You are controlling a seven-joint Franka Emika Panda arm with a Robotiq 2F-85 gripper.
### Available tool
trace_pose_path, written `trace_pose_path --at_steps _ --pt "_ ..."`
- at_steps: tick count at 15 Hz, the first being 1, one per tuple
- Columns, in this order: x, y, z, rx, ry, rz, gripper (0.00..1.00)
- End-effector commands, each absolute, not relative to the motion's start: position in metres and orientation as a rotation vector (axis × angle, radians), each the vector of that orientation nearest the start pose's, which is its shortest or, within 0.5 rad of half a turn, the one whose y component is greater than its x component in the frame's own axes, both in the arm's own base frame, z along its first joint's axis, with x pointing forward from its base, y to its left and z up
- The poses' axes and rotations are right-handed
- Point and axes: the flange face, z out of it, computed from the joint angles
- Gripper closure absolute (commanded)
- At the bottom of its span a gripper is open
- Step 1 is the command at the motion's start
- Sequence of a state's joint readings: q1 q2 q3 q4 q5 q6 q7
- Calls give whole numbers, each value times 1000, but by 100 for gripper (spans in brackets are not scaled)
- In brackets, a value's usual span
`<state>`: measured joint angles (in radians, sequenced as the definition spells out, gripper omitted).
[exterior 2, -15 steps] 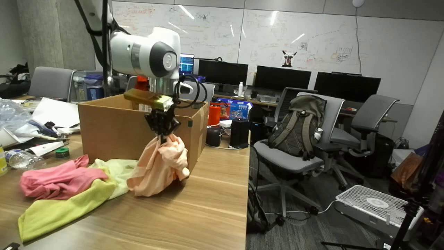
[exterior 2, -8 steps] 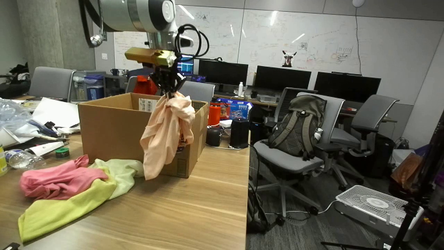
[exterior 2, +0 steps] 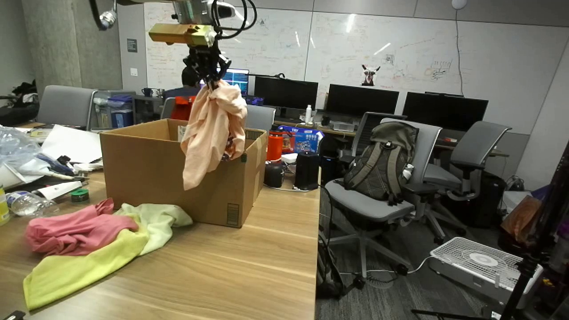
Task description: Pick up the clothes from the table and put them in the box
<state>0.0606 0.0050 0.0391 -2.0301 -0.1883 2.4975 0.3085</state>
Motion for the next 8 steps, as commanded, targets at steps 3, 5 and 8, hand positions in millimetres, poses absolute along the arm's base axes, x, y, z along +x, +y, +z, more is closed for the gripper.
trace_pose_path --at_steps 3,5,8 --pt "597 91 557 -3068 72 -883 98" --pt "604 100 572 -3064 57 -902 98" --pt "614 109 589 -3059 38 -918 98"
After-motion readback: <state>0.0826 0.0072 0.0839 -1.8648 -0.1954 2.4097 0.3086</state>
